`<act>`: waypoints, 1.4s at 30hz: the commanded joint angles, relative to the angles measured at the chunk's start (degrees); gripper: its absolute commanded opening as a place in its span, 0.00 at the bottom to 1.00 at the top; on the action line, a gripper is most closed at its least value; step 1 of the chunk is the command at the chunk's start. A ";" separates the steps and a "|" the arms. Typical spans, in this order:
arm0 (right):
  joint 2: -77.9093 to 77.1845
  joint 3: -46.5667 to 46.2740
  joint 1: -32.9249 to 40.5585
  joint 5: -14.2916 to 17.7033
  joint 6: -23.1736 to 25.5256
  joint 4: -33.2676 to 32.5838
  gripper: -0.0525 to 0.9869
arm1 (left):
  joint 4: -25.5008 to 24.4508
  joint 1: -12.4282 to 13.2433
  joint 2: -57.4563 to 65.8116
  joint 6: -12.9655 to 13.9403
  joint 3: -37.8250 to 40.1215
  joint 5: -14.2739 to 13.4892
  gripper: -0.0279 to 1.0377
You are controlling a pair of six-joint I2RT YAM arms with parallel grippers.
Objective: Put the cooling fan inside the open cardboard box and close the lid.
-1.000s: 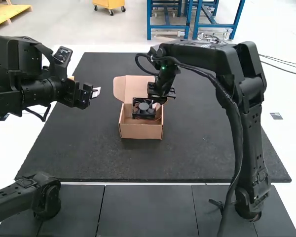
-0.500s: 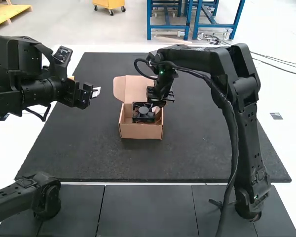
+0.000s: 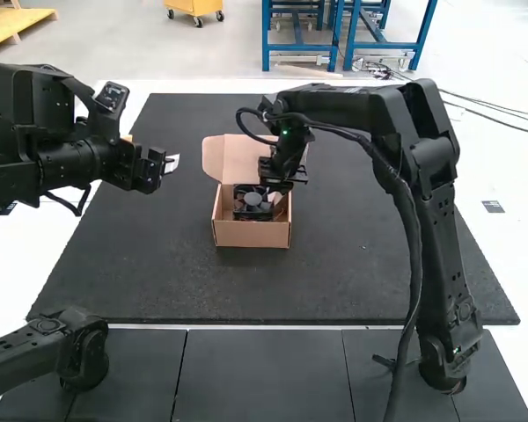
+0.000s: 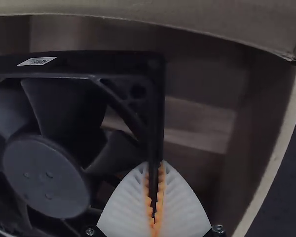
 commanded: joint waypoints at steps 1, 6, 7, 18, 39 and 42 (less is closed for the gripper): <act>0.91 1.68 0.60 -1.64 -1.02 -0.11 0.03 | 0.70 -0.05 -1.00 0.32 0.16 -0.27 0.94; 1.52 1.68 0.43 -3.14 -1.11 0.07 0.03 | 0.70 -0.05 -1.00 0.32 0.25 -0.27 0.94; 1.79 1.68 0.51 -3.14 -1.20 0.07 0.03 | 0.70 -0.05 -1.00 0.32 0.25 -0.27 0.94; 1.96 1.77 0.25 -3.40 -2.78 0.59 0.28 | 0.70 -0.05 -1.00 0.23 0.25 -0.27 0.94; -15.18 1.77 -4.41 -6.30 -10.86 5.51 0.86 | 3.07 -0.14 2.08 0.41 1.74 -0.45 0.94; -18.43 1.60 -6.17 -5.86 -14.12 2.44 0.87 | 3.77 -0.05 3.93 0.41 2.71 -0.45 0.94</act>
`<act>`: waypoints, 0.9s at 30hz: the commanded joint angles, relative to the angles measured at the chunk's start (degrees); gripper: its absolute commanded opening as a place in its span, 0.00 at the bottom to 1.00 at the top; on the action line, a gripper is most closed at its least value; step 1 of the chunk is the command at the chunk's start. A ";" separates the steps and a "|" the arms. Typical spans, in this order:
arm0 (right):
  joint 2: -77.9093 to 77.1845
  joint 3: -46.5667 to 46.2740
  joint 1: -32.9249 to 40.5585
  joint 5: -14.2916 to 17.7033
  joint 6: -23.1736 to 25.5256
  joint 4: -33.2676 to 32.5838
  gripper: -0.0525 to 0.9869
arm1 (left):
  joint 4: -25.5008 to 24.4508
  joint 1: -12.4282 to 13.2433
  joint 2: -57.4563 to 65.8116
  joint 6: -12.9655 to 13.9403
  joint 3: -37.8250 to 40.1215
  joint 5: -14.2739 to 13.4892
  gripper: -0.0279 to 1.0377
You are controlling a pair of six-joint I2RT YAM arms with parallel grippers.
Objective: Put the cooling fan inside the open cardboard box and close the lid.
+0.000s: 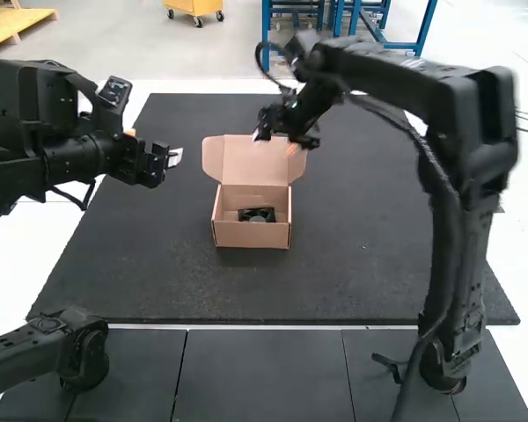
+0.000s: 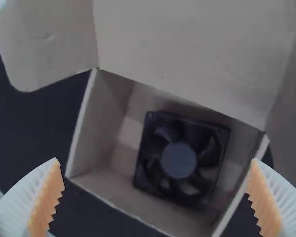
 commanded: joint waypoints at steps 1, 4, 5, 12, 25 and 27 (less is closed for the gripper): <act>-3.81 1.20 -2.04 -0.16 -6.91 -3.01 0.87 | 1.13 -0.05 2.31 0.41 2.90 -0.42 0.94; -6.97 -0.99 -3.36 -0.07 -8.76 -3.10 0.87 | 1.92 0.04 4.77 0.23 3.78 -0.42 0.94; -8.38 -2.40 -3.62 -0.07 -8.85 -2.04 0.87 | 2.36 0.21 5.48 0.23 3.96 -0.42 0.94; -20.95 -18.40 -3.71 1.42 -8.41 12.11 0.87 | 4.65 3.82 8.91 -0.03 3.61 -0.95 0.94; -36.77 -46.08 -3.53 6.35 -2.96 37.42 0.86 | 8.86 10.67 11.98 -0.21 -2.02 -0.86 0.94; -36.94 -48.37 -3.53 6.52 -2.34 39.62 0.86 | 9.48 10.67 12.16 -0.30 -2.98 -0.86 0.94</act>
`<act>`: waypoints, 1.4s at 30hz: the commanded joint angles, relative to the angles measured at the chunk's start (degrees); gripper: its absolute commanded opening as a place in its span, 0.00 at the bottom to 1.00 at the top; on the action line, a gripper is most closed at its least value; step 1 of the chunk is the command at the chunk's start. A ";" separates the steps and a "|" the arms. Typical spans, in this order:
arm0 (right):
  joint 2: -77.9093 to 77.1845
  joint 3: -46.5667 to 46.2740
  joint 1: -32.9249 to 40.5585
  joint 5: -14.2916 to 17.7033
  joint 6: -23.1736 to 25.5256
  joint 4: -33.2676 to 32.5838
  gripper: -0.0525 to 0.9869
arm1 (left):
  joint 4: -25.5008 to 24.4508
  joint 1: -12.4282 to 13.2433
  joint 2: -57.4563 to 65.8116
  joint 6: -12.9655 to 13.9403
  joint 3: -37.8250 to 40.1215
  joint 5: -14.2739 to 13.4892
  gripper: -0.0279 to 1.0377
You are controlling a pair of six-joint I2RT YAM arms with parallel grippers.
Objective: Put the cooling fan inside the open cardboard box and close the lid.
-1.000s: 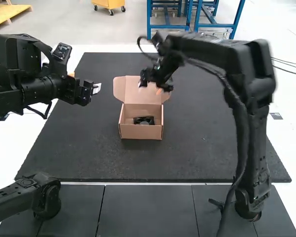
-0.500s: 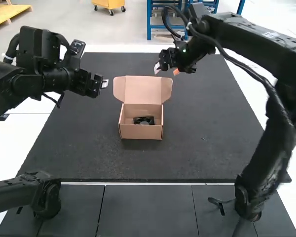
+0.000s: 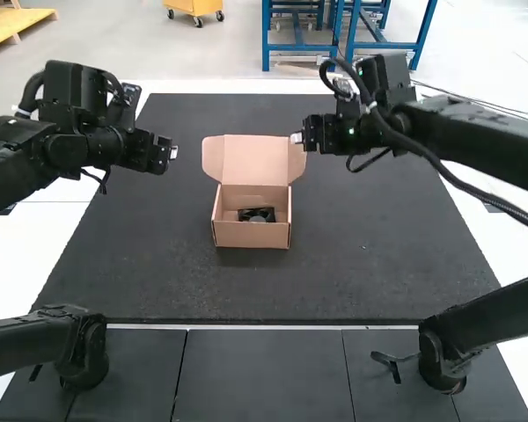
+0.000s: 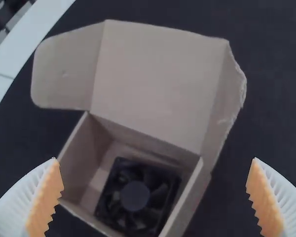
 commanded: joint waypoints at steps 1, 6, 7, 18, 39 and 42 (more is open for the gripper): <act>-1.17 -2.82 -0.08 1.65 1.77 3.03 0.86 | 1.31 0.51 0.31 -0.25 -1.06 -0.49 0.94; -0.90 -5.99 -0.78 1.74 1.85 9.80 0.86 | 3.86 0.42 2.07 -0.34 -2.82 -0.58 0.94; -0.73 -6.25 -0.87 1.91 1.77 10.77 0.86 | 4.73 0.42 2.68 -0.25 -3.08 -0.58 0.94; 2.53 -8.98 -0.87 2.97 2.47 15.25 0.86 | 14.31 1.47 11.12 -0.16 -2.38 -0.58 0.94; 7.98 -15.22 -0.96 3.49 3.88 29.75 0.86 | 25.48 5.69 18.50 0.01 -4.49 -0.40 0.94; 8.24 -15.22 -0.96 3.49 3.96 30.19 0.86 | 26.80 5.69 20.09 0.01 -4.31 -0.32 0.94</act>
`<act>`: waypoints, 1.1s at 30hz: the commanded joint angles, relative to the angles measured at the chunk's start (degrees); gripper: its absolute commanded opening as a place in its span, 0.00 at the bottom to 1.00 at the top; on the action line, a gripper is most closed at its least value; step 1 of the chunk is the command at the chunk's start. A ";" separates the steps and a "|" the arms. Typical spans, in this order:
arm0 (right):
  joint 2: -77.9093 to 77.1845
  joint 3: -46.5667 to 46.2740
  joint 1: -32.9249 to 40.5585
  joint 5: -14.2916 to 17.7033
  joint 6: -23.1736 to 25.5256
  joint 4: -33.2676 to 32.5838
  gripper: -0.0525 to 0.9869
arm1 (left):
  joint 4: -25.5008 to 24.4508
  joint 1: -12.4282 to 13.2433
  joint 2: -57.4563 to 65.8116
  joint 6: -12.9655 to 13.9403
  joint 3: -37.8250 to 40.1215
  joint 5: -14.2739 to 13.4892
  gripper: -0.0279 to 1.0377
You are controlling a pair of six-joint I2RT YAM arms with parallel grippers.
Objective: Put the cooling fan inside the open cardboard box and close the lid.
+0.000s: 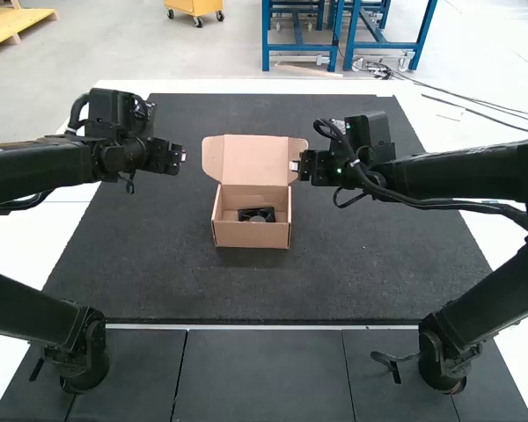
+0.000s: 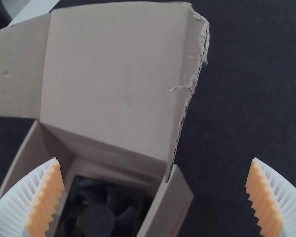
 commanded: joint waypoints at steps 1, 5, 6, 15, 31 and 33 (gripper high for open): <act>0.46 0.72 -0.70 0.35 0.68 1.06 0.86 | 1.62 0.34 1.25 0.01 0.54 -0.29 0.94; 1.34 0.72 -0.61 0.08 0.68 1.94 0.86 | 3.73 0.25 3.36 0.01 0.80 -0.29 0.94; 1.78 0.81 -0.61 0.08 0.68 2.20 0.86 | 4.25 0.25 3.89 0.01 0.98 -0.29 0.94; 5.56 2.56 -0.70 -0.09 0.68 3.78 0.86 | 6.72 0.43 6.87 0.01 2.82 -0.21 0.94; 7.49 4.85 -0.61 -0.71 0.25 4.22 0.82 | 9.44 0.07 10.83 0.01 4.32 0.58 0.94; 7.67 5.20 -0.70 -0.71 0.25 4.22 0.82 | 9.70 0.07 11.44 0.01 5.11 0.85 0.94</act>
